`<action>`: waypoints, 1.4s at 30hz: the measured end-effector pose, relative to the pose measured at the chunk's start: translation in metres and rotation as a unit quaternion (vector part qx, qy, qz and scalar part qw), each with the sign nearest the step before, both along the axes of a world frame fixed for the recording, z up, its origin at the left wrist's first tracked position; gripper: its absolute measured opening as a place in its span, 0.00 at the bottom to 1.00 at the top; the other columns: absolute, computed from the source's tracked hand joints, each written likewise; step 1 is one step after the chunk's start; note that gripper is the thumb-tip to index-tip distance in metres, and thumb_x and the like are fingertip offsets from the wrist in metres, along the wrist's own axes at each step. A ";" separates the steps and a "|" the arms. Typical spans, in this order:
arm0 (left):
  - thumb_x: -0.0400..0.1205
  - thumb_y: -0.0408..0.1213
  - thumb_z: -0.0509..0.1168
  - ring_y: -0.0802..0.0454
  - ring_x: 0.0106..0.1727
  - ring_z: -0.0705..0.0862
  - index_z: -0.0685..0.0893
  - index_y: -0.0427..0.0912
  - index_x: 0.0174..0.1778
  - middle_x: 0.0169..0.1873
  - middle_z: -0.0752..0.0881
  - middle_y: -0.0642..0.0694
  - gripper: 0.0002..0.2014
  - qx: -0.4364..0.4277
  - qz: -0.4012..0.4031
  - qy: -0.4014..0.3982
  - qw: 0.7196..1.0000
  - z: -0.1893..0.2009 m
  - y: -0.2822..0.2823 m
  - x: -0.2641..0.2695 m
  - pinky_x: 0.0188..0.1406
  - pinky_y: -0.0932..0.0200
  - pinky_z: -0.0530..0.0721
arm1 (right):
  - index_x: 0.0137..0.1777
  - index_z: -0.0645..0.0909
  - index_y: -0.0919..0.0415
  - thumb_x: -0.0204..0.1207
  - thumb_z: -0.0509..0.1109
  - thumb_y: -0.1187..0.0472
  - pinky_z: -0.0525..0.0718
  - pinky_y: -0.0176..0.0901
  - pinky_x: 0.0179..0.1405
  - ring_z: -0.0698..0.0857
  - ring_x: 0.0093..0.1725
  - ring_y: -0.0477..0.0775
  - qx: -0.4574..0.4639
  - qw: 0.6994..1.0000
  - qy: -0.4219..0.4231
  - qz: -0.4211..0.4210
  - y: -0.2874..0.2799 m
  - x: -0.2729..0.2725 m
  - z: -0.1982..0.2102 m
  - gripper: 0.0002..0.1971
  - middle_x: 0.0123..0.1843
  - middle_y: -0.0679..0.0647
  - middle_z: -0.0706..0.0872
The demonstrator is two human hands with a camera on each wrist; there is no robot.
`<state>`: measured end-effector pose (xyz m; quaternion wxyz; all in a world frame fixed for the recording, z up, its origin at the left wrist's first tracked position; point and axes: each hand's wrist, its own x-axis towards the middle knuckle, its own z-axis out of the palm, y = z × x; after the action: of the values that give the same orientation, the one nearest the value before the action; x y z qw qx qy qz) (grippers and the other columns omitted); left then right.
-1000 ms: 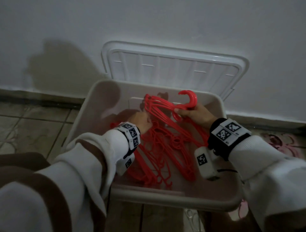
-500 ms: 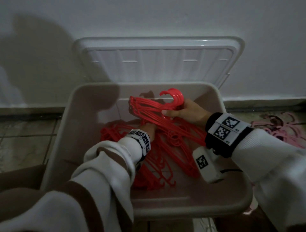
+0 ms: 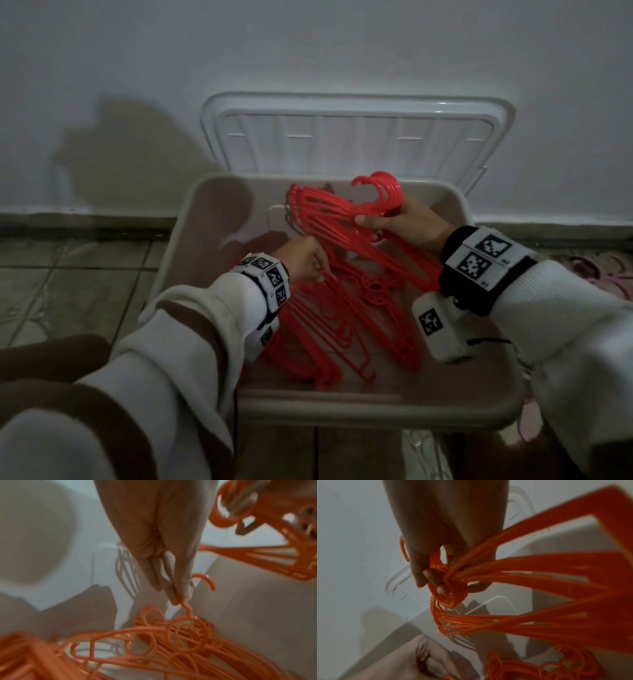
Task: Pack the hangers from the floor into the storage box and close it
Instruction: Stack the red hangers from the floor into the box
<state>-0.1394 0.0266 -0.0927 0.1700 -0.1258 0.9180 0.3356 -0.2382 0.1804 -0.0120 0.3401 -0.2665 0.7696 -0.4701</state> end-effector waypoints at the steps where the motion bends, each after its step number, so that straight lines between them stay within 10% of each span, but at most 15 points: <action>1: 0.70 0.30 0.76 0.56 0.43 0.84 0.91 0.42 0.45 0.43 0.90 0.43 0.09 0.004 0.004 0.016 1.000 0.005 -0.001 0.005 0.48 0.58 0.85 | 0.38 0.81 0.59 0.73 0.72 0.67 0.82 0.54 0.52 0.81 0.40 0.59 0.003 1.000 0.007 0.000 0.000 0.000 0.000 0.04 0.42 0.67 0.84; 14: 0.68 0.35 0.78 0.67 0.30 0.84 0.90 0.40 0.41 0.31 0.89 0.47 0.08 0.071 0.122 0.165 0.976 0.068 -0.008 0.044 0.32 0.76 0.79 | 0.57 0.80 0.74 0.71 0.73 0.71 0.80 0.25 0.28 0.79 0.20 0.35 -0.001 0.995 0.094 -0.030 0.001 0.002 0.010 0.15 0.40 0.60 0.84; 20: 0.67 0.30 0.78 0.69 0.24 0.83 0.85 0.41 0.30 0.16 0.83 0.62 0.07 0.114 0.142 0.166 0.969 0.084 -0.023 0.055 0.29 0.80 0.75 | 0.66 0.77 0.68 0.69 0.74 0.72 0.78 0.16 0.33 0.82 0.41 0.46 -0.012 0.988 0.152 -0.030 0.006 0.005 0.017 0.24 0.49 0.61 0.85; 26: 0.62 0.31 0.81 0.68 0.20 0.81 0.83 0.40 0.27 0.15 0.83 0.58 0.11 0.156 0.194 0.186 0.950 0.080 -0.013 0.055 0.26 0.79 0.75 | 0.64 0.79 0.57 0.68 0.77 0.61 0.84 0.40 0.54 0.84 0.46 0.47 0.109 0.986 0.096 0.078 0.004 0.014 0.004 0.23 0.51 0.55 0.87; 30: 0.60 0.34 0.82 0.65 0.22 0.82 0.82 0.43 0.26 0.17 0.84 0.55 0.13 0.181 0.233 0.231 0.927 0.072 -0.001 0.048 0.28 0.74 0.79 | 0.49 0.82 0.51 0.69 0.77 0.60 0.80 0.28 0.34 0.82 0.31 0.35 0.110 0.986 0.010 0.127 0.000 0.031 -0.005 0.11 0.39 0.47 0.85; 35: 0.59 0.32 0.82 0.61 0.23 0.81 0.81 0.45 0.24 0.24 0.85 0.45 0.14 0.206 0.257 0.267 0.906 0.065 0.018 0.039 0.30 0.67 0.80 | 0.63 0.81 0.60 0.66 0.79 0.60 0.81 0.46 0.62 0.85 0.55 0.53 0.113 0.985 0.037 0.127 -0.007 0.037 -0.014 0.24 0.56 0.55 0.87; 42: 0.68 0.24 0.76 0.59 0.29 0.87 0.84 0.39 0.33 0.24 0.88 0.50 0.08 0.290 0.189 0.241 0.907 0.061 0.029 0.031 0.39 0.65 0.86 | 0.59 0.79 0.76 0.66 0.70 0.81 0.77 0.40 0.47 0.79 0.48 0.52 0.108 0.988 0.076 0.078 -0.009 0.035 -0.017 0.20 0.48 0.58 0.81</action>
<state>-0.1082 0.0558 -0.0315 -0.0944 -0.1571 0.7525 0.6326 -0.2029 0.1715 -0.0285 0.3432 -0.3225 0.8164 -0.3341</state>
